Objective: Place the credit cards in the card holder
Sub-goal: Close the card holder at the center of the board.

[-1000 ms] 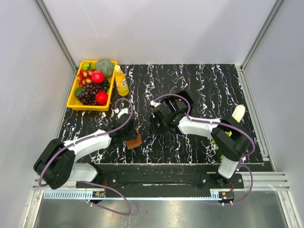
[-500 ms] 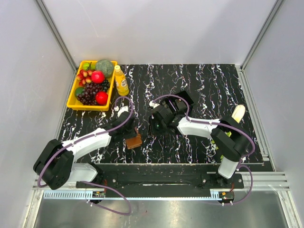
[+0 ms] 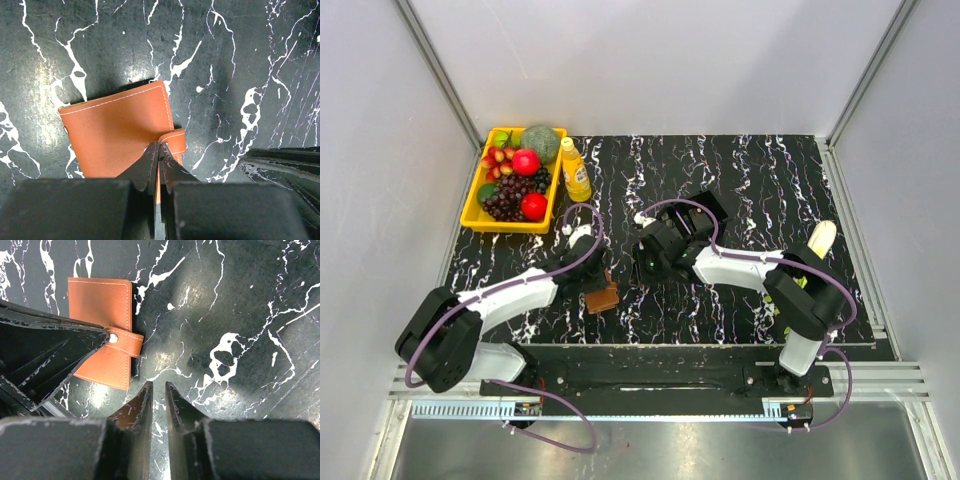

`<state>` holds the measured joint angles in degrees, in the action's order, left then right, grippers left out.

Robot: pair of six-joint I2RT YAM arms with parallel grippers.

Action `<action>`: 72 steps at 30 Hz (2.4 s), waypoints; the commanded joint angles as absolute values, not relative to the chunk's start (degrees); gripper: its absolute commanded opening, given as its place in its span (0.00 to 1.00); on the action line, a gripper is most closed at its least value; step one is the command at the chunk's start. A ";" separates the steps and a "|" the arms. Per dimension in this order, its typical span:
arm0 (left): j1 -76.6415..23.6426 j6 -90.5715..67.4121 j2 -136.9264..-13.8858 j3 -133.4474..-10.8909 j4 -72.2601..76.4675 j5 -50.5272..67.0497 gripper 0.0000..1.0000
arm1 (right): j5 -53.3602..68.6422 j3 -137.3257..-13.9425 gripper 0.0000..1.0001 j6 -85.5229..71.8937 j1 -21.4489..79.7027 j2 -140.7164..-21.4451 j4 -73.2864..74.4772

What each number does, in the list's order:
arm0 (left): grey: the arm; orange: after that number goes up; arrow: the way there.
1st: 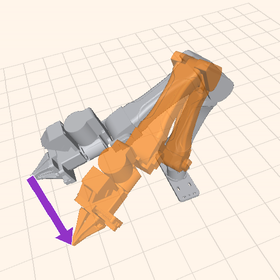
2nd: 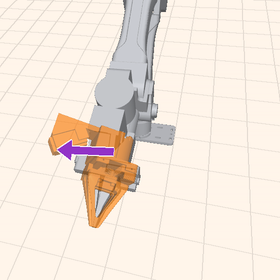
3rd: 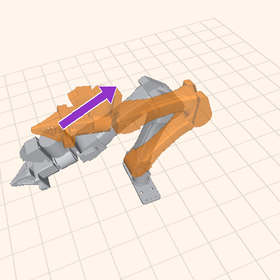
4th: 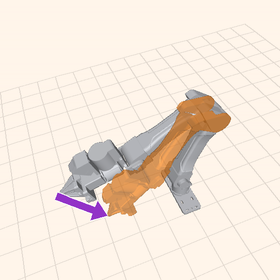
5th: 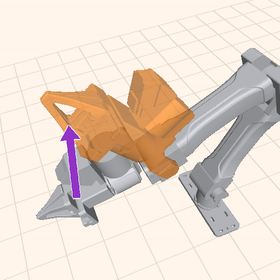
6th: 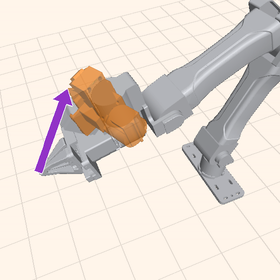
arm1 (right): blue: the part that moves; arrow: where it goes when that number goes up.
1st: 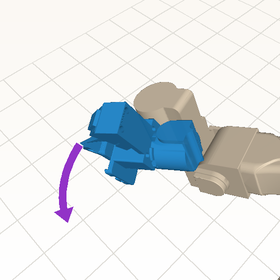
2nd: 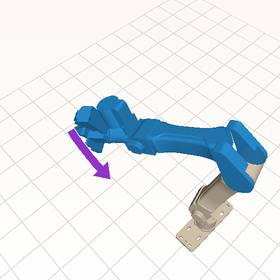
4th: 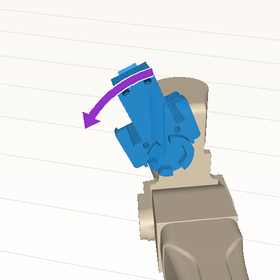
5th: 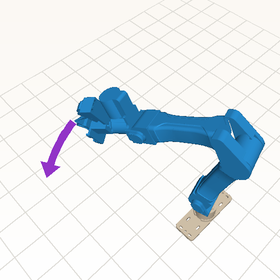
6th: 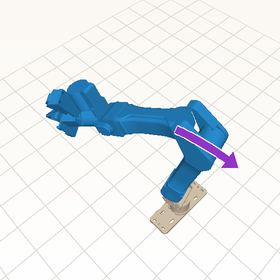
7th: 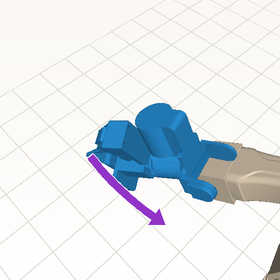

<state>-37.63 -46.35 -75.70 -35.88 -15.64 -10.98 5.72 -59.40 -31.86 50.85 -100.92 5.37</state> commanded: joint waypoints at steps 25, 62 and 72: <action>-37.27 -47.29 -70.49 -30.67 -16.00 -17.23 0.00 | 8.61 -71.19 0.16 -29.35 56.51 -109.51 6.68; -35.33 -49.83 -71.63 -25.93 -15.82 -17.67 0.00 | 5.71 -75.32 0.03 -32.26 56.69 -113.11 3.95; -35.16 -50.62 -71.10 -25.93 -17.05 -18.02 0.00 | 3.35 -75.67 0.00 -31.73 56.69 -112.33 4.04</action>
<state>-35.88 -51.11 -69.91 -28.32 -9.47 -15.14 6.52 -74.30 -31.86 56.14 -115.28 5.30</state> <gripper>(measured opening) 0.016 0.009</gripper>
